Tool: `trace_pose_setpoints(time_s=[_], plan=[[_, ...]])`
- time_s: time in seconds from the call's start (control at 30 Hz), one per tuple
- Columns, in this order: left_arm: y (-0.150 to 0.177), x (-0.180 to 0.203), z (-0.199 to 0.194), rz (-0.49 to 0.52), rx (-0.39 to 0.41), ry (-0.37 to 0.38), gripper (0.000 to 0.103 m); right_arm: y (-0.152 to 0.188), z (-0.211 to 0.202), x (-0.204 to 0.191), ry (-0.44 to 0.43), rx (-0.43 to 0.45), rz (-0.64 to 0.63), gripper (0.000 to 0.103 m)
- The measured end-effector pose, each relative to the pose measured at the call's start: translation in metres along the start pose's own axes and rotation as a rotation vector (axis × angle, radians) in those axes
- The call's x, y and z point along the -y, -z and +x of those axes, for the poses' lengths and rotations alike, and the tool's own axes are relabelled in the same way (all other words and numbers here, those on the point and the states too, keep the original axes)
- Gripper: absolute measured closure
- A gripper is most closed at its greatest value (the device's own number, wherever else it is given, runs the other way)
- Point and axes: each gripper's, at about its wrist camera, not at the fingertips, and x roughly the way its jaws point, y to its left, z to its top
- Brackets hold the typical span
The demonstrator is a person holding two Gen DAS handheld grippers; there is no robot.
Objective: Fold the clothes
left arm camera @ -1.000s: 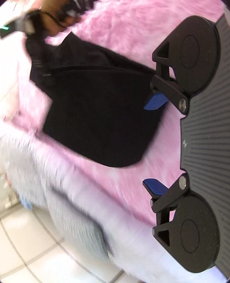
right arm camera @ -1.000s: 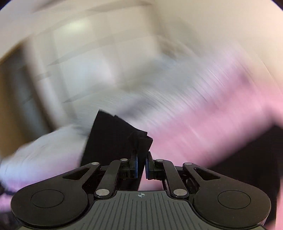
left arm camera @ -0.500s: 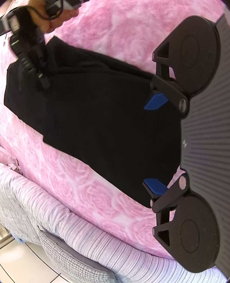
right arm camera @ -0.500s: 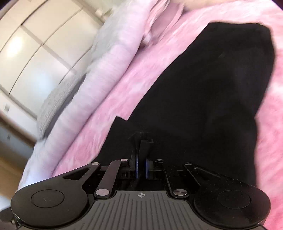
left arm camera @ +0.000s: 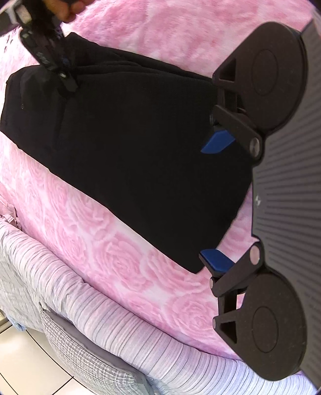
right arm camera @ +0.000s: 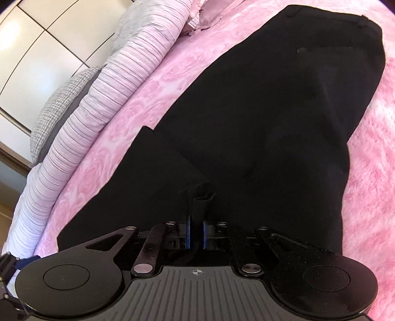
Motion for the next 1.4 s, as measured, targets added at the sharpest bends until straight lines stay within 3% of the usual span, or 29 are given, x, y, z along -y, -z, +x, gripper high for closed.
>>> trace_pose_setpoints(time_s=[0.07, 0.13, 0.27, 0.4, 0.53, 0.63, 0.73, 0.8, 0.87, 1.0, 1.1, 1.2, 1.3, 1.33, 1.4], plan=[[0.007, -0.007, -0.002, 0.022, 0.001, 0.000, 0.021, 0.003, -0.016, -0.010, 0.036, 0.023, -0.039, 0.075], [0.014, -0.017, -0.004, 0.007, -0.004, 0.016, 0.021, 0.013, -0.034, -0.026, 0.070, 0.050, -0.140, 0.066], [0.023, -0.055, 0.003, -0.213, -0.009, 0.085, 0.021, 0.063, -0.057, -0.071, 0.087, 0.057, -0.464, 0.051], [0.023, -0.086, 0.024, -0.409, 0.039, 0.134, 0.021, 0.124, -0.049, -0.111, 0.007, 0.029, -0.728, 0.050], [0.026, -0.095, 0.062, -0.375, 0.009, 0.095, 0.020, 0.177, -0.029, -0.148, -0.104, 0.068, -0.930, 0.050], [0.031, -0.100, 0.074, -0.359, -0.002, 0.111, 0.017, 0.190, 0.004, -0.176, -0.176, 0.103, -0.969, 0.050], [0.035, -0.106, 0.078, -0.350, -0.002, 0.133, 0.018, 0.193, 0.036, -0.170, -0.138, -0.027, -0.862, 0.050], [0.034, -0.108, 0.064, -0.280, 0.013, 0.117, 0.020, 0.200, 0.035, -0.160, -0.085, -0.097, -0.816, 0.050], [0.034, -0.108, 0.044, -0.151, 0.054, 0.075, 0.022, 0.206, 0.019, -0.165, -0.044, -0.101, -0.866, 0.050], [0.054, -0.080, 0.013, 0.342, 0.143, -0.030, 0.022, 0.229, -0.001, -0.190, -0.005, -0.035, -1.064, 0.046], [0.074, -0.053, 0.015, 0.662, 0.171, -0.043, 0.022, 0.257, 0.014, -0.216, -0.022, 0.017, -1.266, 0.042], [0.085, -0.039, 0.029, 0.788, 0.187, -0.030, 0.022, 0.291, 0.039, -0.226, 0.038, 0.006, -1.459, 0.040], [0.093, -0.031, 0.040, 0.922, 0.241, -0.048, 0.021, 0.300, 0.054, -0.221, 0.127, 0.034, -1.551, 0.039], [0.095, -0.029, 0.044, 0.969, 0.262, -0.055, 0.019, 0.296, 0.056, -0.220, 0.168, 0.051, -1.544, 0.042], [0.097, -0.027, 0.049, 1.060, 0.306, -0.064, 0.018, 0.284, 0.056, -0.215, 0.158, 0.029, -1.501, 0.056]])
